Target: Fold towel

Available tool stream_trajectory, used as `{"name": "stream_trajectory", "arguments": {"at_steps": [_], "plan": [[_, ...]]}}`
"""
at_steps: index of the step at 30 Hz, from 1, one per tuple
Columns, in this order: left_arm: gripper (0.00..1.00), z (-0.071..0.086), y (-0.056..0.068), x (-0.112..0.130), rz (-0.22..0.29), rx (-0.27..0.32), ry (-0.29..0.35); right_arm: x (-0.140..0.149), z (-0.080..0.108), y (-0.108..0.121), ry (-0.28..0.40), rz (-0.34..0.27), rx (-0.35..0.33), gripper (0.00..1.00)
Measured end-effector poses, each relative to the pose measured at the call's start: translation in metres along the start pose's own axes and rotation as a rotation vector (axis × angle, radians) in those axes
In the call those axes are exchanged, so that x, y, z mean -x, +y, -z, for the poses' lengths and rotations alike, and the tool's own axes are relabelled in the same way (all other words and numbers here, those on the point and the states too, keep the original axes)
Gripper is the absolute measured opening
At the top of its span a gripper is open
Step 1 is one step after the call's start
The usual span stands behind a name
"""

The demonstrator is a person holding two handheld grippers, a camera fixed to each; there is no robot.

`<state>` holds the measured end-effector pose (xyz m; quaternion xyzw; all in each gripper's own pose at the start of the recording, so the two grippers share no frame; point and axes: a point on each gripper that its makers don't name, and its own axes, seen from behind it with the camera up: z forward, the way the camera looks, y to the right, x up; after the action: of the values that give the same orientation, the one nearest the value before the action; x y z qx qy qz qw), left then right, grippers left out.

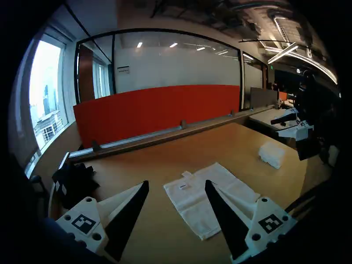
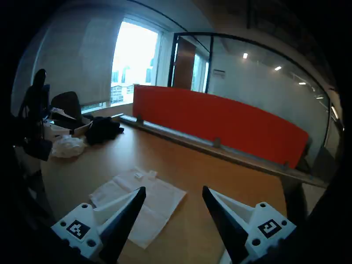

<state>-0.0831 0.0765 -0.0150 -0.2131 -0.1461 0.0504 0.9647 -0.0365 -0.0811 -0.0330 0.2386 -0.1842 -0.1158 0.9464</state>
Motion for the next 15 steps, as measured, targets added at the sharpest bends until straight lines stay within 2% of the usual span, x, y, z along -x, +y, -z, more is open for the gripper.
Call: {"name": "stream_trajectory", "arguments": {"at_steps": [6, 15], "plan": [[0.94, -0.006, 0.012, 0.018, -0.032, 0.046, -0.031, 0.023, -0.008, -0.017, -0.05, 0.031, -0.073, 1.0], [0.94, -0.019, 0.026, 0.053, -0.066, 0.089, -0.084, 0.061, -0.024, -0.029, -0.098, 0.072, -0.107, 1.0]]}}
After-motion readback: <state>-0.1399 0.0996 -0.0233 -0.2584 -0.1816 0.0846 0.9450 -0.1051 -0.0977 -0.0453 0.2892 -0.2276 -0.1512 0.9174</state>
